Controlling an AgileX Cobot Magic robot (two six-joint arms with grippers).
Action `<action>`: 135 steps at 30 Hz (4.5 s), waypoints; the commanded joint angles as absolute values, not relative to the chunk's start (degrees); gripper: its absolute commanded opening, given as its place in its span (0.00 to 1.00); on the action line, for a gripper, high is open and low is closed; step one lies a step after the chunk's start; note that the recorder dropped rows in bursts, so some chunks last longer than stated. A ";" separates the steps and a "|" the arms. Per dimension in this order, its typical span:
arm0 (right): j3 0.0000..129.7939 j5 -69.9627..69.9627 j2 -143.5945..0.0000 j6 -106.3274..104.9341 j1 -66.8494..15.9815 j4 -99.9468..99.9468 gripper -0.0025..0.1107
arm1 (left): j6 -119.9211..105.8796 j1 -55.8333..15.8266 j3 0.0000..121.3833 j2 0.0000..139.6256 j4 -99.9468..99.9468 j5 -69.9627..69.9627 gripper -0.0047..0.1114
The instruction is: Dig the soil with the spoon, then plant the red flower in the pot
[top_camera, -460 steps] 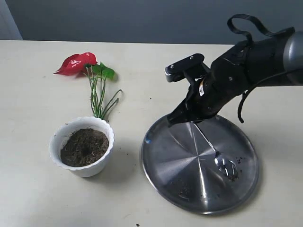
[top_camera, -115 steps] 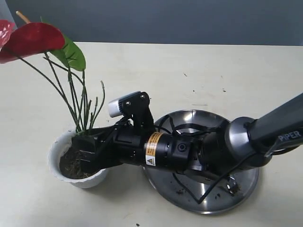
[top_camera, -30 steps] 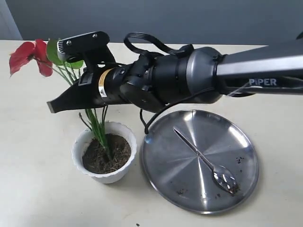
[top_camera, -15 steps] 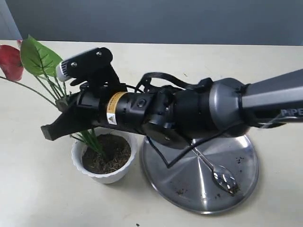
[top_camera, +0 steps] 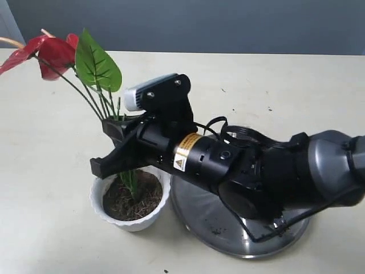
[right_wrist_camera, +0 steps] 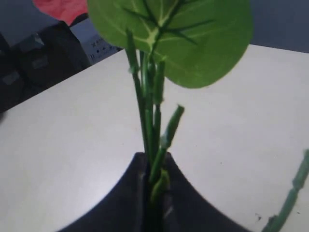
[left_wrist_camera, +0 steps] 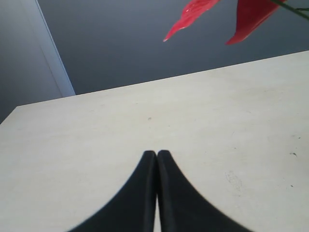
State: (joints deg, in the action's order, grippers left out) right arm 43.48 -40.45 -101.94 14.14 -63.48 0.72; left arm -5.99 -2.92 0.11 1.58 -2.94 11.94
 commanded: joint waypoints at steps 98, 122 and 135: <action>25.32 -40.64 -106.47 27.48 -67.45 -4.20 0.02 | -5.81 -3.01 0.00 1.34 -3.12 11.52 0.04; 25.32 -40.32 -103.85 29.25 -67.45 -4.70 0.25 | -5.81 -3.01 0.00 1.34 -3.12 11.52 0.04; 25.32 -40.91 -102.41 27.89 -67.45 -2.02 0.30 | -5.81 -3.01 0.00 1.34 -3.12 11.52 0.04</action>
State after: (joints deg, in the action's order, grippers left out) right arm 26.70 -50.07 -101.77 29.38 -67.62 -4.51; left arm -5.99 -2.92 0.11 1.58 -2.94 11.94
